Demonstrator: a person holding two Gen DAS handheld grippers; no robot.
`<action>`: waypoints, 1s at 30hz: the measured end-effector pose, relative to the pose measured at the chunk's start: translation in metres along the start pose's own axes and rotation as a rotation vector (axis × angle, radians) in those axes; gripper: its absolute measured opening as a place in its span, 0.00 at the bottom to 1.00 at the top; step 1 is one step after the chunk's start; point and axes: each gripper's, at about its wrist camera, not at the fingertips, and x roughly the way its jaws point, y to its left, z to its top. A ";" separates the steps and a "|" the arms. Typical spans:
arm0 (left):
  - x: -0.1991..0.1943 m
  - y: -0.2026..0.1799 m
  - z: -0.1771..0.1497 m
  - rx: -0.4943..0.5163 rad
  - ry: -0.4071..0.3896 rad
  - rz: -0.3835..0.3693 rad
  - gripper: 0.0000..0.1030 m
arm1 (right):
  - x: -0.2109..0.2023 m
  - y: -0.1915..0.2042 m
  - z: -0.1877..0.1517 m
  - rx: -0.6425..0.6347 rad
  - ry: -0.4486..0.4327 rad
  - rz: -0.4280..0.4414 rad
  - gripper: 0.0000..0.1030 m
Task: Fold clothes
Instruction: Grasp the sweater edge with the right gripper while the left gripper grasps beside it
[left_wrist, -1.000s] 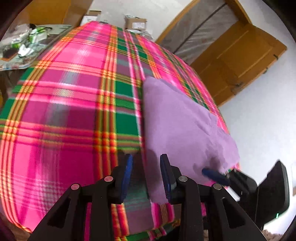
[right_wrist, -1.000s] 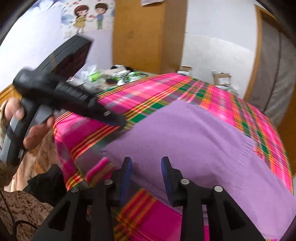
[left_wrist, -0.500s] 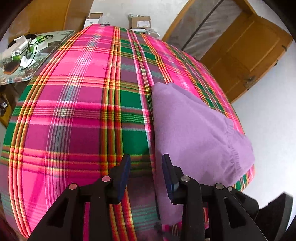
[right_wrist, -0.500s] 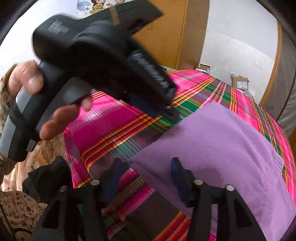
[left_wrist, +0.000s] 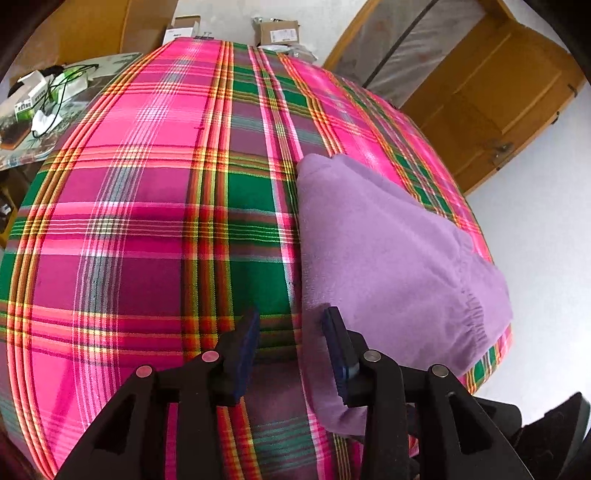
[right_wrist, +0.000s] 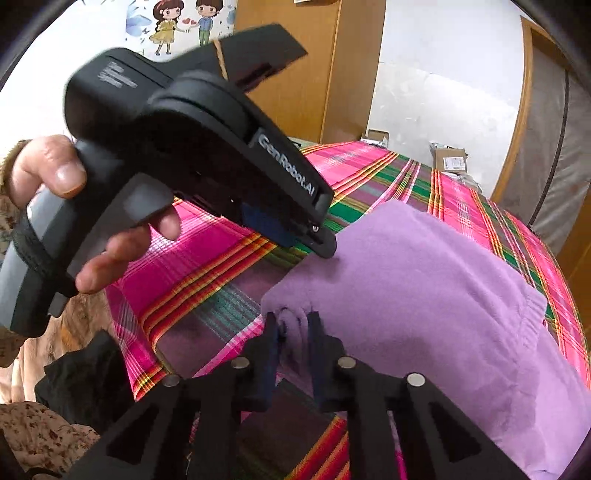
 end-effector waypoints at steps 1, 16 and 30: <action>0.001 0.000 0.001 -0.003 0.006 -0.002 0.37 | -0.003 0.000 0.000 0.002 -0.009 0.000 0.13; 0.014 0.000 0.022 -0.070 0.024 -0.089 0.51 | -0.038 -0.013 -0.001 0.042 -0.123 0.035 0.11; 0.040 -0.014 0.046 -0.093 0.063 -0.171 0.51 | -0.039 -0.025 -0.005 0.054 -0.134 0.067 0.11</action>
